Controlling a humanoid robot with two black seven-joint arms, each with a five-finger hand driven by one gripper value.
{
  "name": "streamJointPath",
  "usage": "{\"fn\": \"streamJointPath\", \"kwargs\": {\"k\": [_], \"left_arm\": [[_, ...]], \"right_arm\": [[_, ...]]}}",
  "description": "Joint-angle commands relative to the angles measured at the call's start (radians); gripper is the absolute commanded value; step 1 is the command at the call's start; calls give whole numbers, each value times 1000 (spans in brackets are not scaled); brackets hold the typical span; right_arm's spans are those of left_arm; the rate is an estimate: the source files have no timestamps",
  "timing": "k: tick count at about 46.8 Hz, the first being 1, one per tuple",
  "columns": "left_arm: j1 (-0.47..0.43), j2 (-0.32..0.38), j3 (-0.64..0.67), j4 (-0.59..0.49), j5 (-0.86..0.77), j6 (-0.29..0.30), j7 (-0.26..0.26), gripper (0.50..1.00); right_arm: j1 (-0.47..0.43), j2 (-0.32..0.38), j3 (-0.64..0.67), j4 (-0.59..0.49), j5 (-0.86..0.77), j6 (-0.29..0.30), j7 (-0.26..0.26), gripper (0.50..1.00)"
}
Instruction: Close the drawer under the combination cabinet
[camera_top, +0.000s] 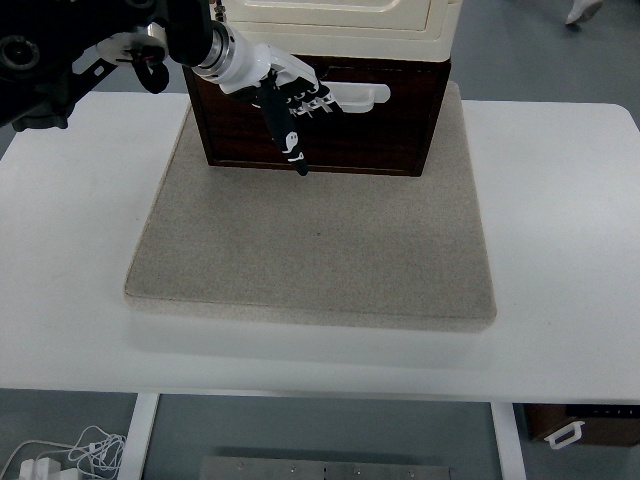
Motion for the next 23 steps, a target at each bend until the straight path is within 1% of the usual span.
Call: {"fn": "streamJointPath", "kwargs": {"k": [1,6,12,14,19,21,23], "left_arm": [[1,0,-43,-24,-17,0,-29,994],[1,-1,-80,-50,-74,0,-76,992],[1,-17,-165,-47,-117,0,-161,990],[1,-18,-201,-44,-117,0,-205,990],[1,-34,-270,-38,-117,2,-340,992],[0,-35,-291,-35,-118,25,-383,992],[-3,-35,-317,-26,-118,52,-414,992]], "right_arm": [[0,0,0,0,0,0,0,952],[0,0,0,0,0,0,0,952],[0,0,0,0,0,-1,0,952],[0,0,0,0,0,0,0,952],[0,0,0,0,0,0,0,952],[0,0,0,0,0,0,0,952],[0,0,0,0,0,0,0,952]]}}
